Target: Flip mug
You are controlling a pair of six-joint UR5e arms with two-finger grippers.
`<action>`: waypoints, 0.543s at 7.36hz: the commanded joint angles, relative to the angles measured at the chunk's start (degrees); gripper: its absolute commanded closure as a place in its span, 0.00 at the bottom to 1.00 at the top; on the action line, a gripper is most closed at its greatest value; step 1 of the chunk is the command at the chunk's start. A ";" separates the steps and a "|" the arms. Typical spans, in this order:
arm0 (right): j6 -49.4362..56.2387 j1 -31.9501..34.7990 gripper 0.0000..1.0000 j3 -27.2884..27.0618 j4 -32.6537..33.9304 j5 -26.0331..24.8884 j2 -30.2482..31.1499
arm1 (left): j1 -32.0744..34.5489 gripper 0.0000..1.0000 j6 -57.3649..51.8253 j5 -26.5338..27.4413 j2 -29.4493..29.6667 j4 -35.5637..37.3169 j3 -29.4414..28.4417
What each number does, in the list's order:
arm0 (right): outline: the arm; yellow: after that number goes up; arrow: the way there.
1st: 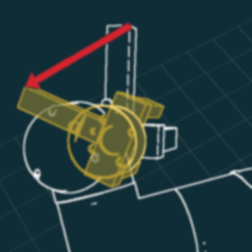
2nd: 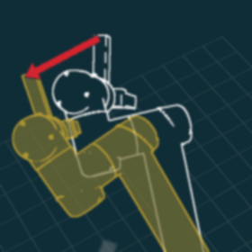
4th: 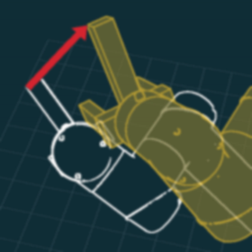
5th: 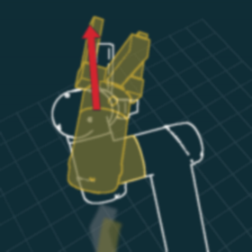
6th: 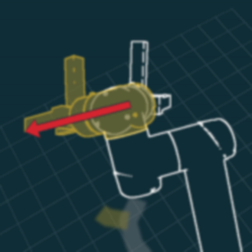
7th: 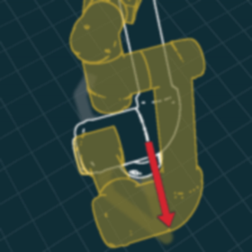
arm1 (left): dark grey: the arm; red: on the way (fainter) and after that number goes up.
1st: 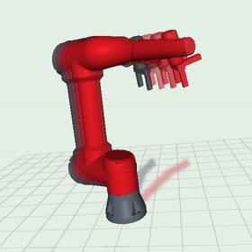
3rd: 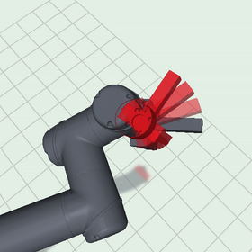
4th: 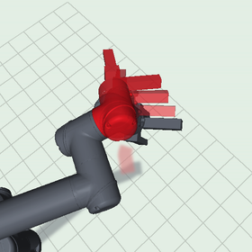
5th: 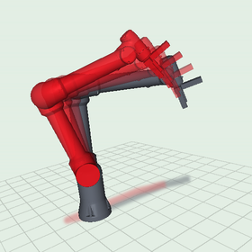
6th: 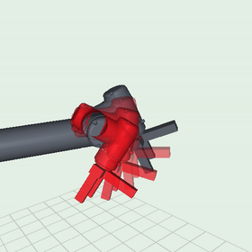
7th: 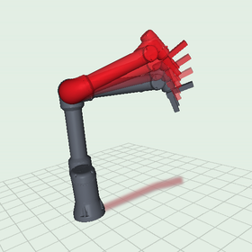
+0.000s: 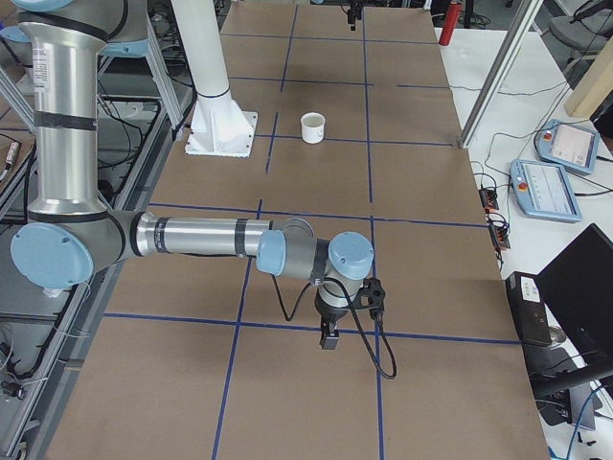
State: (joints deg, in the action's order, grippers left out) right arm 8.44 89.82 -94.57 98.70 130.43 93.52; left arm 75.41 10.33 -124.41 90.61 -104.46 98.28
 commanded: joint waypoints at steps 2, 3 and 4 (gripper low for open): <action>0.00 0.00 0.00 0.00 0.00 0.00 0.00 | 13.32 0.00 -13.03 -4.35 -3.68 1.61 -5.65; 0.00 0.00 0.00 0.00 0.00 0.00 0.00 | 13.96 0.00 -14.18 -4.35 -3.16 3.71 -5.30; 0.00 0.00 0.00 0.00 0.00 0.00 0.00 | 13.97 0.00 -14.28 -4.44 -2.72 6.08 -5.21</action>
State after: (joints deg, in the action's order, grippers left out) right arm 8.44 89.83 -94.57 98.70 130.43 93.51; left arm 88.54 -2.88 -128.68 87.51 -101.04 93.00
